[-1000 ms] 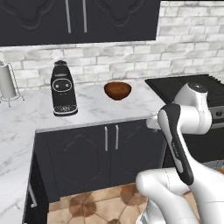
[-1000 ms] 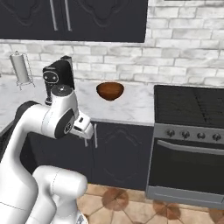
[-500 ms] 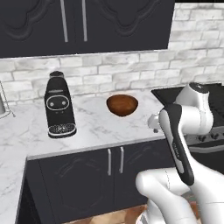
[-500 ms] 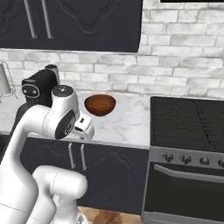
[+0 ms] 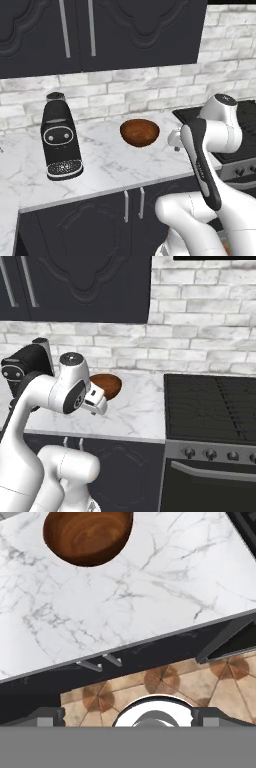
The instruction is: Pick the cup and bowl from the counter and place them on the counter next to the sink.
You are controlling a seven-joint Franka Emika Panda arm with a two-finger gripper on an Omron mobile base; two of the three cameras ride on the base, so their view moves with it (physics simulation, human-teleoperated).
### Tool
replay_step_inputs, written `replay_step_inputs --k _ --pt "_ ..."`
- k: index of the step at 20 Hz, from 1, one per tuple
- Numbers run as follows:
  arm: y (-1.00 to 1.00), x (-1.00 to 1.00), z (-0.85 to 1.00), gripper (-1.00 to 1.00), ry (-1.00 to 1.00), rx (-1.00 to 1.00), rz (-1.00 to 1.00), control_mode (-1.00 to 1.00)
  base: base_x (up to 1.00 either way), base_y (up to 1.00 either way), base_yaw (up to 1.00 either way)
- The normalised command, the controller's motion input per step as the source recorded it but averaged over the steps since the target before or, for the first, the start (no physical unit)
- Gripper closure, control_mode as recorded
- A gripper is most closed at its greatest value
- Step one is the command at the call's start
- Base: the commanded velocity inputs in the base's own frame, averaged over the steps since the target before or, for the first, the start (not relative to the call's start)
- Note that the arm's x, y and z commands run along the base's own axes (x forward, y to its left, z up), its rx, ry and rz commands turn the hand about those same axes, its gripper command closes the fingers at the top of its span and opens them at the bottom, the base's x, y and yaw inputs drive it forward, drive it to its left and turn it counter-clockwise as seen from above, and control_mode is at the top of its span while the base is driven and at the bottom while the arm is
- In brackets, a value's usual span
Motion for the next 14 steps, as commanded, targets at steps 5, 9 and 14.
replay_step_inputs --k 5,9,14 --pt "0.0 0.0 0.0 -1.0 0.0 0.0 0.0 1.0 0.0 0.0 0.0" --pt "0.0 0.0 0.0 -1.0 0.0 0.0 0.0 1.0 0.0 0.0 0.0" --pt "0.0 0.0 0.0 -1.0 0.0 0.0 0.0 1.0 0.0 0.0 0.0"
